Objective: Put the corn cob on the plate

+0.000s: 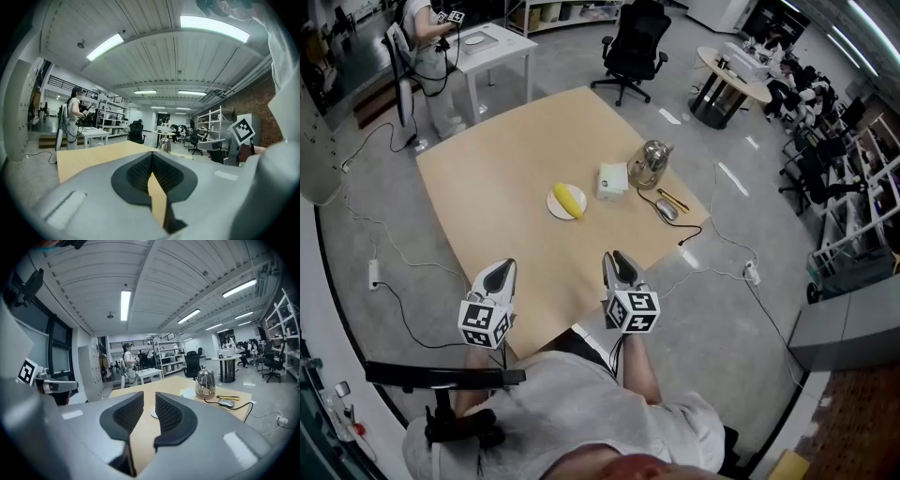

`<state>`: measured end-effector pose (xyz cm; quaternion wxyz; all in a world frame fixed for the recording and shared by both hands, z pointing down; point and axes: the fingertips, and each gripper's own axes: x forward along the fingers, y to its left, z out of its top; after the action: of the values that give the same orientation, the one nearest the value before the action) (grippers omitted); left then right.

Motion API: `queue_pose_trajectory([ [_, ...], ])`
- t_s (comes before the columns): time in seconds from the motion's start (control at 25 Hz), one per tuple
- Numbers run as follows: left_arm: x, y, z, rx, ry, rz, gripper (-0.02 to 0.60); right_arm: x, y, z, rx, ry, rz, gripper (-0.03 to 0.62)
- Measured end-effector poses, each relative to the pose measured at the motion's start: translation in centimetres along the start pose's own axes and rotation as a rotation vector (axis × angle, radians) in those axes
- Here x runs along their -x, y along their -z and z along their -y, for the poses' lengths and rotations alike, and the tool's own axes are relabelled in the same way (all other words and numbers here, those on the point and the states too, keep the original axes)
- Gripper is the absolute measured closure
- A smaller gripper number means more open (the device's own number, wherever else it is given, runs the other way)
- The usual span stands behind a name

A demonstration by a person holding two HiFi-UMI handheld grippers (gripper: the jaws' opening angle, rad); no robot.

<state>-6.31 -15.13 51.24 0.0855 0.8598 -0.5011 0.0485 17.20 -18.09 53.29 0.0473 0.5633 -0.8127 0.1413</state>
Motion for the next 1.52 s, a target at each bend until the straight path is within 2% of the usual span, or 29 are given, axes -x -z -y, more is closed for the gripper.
queue_pose_trajectory([
  [0.4, 1.4, 0.4, 1.9, -0.009, 0.014, 0.005, 0.561, 3.2, 0.5, 0.2, 0.005, 0.032, 0.022, 0.585],
  [1.52, 1.4, -0.3, 4.4, -0.041, 0.033, 0.012, 0.561, 5.4, 1.6, 1.2, 0.015, 0.046, 0.012, 0.588],
])
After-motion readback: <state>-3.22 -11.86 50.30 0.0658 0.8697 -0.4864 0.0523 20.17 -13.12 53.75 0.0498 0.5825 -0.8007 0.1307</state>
